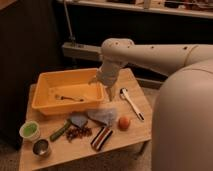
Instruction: Place apple in metal cup
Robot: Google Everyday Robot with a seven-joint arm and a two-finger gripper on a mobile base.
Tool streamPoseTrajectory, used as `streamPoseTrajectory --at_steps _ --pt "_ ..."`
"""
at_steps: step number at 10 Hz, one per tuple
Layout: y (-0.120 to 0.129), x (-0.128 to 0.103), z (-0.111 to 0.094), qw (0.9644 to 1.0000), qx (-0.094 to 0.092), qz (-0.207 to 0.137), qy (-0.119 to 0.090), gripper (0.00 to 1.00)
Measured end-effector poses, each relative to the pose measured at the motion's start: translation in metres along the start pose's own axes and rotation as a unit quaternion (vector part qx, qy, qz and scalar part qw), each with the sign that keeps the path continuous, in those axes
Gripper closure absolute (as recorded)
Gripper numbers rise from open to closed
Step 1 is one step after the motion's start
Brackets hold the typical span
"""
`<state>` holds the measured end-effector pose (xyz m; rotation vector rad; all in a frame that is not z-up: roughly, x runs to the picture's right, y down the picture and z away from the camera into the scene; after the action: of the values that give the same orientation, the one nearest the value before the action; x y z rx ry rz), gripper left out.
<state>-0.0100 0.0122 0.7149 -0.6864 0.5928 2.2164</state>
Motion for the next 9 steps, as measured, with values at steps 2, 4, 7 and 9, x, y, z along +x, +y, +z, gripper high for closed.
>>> streamPoseTrajectory --at_steps 2,4,7,9 --pt "-0.035 -0.007 -0.001 0.9998 0.009 0.019 -0.007 0.20" --pt "-0.067 -0.013 0.013 0.9995 0.015 0.027 -0.011 0.20" --pt "-0.109 -0.018 0.053 0.9994 0.014 0.028 -0.012 0.20" --pt "-0.147 -0.030 0.067 0.9990 0.000 0.042 -0.016 0.20"
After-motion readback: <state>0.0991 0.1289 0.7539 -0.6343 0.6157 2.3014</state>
